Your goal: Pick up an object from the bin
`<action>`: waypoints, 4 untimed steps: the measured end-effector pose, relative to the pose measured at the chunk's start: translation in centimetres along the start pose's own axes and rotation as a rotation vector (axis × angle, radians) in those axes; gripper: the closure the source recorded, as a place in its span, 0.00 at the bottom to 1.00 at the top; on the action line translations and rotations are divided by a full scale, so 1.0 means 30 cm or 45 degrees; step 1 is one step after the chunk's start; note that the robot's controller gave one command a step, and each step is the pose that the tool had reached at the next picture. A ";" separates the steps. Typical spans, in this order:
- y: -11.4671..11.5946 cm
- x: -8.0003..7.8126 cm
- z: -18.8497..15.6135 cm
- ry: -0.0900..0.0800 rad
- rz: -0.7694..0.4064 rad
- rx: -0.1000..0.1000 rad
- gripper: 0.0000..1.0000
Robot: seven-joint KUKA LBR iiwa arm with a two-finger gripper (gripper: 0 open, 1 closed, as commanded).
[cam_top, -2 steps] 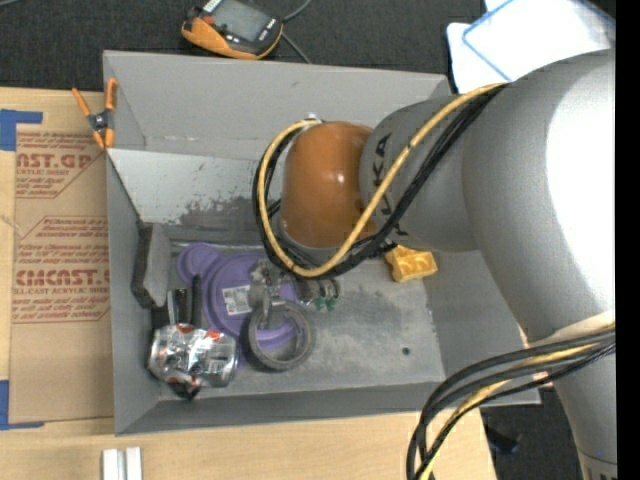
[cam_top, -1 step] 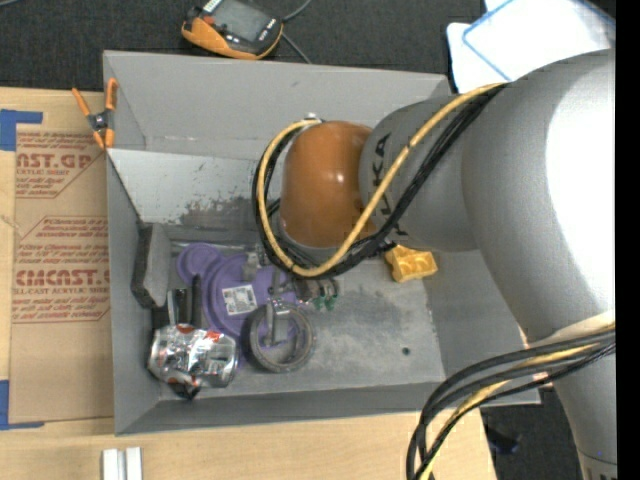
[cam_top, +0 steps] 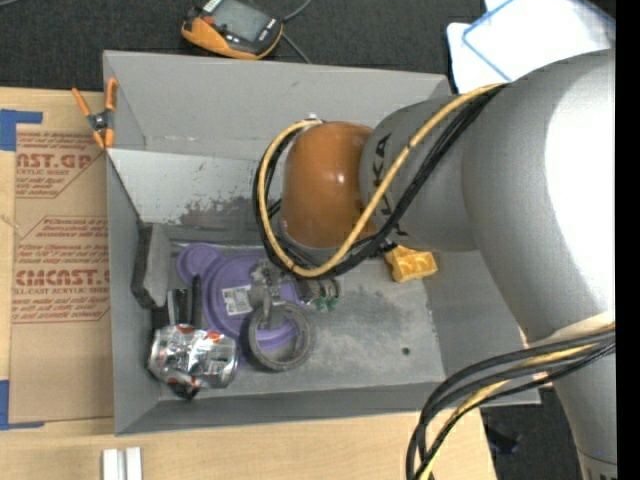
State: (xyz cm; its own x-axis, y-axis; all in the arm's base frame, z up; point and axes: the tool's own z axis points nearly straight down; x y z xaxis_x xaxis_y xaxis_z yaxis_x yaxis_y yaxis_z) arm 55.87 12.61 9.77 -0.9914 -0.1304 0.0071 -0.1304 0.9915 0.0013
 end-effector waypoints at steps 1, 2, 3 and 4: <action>0.000 0.000 0.000 0.000 0.001 0.000 1.00; -0.018 0.000 -0.235 -0.001 -0.006 0.000 1.00; -0.018 0.000 -0.235 -0.001 -0.008 0.000 1.00; 0.049 -0.033 -0.390 -0.003 -0.616 -0.001 1.00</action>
Offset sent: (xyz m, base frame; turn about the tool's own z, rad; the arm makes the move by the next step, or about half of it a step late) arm 0.0015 -0.0060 0.0717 -0.0048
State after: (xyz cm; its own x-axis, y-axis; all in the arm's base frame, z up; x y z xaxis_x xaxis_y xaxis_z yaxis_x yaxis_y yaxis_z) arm 56.76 14.20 21.46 -0.8171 -0.5765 0.0034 -0.5765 0.8171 0.0045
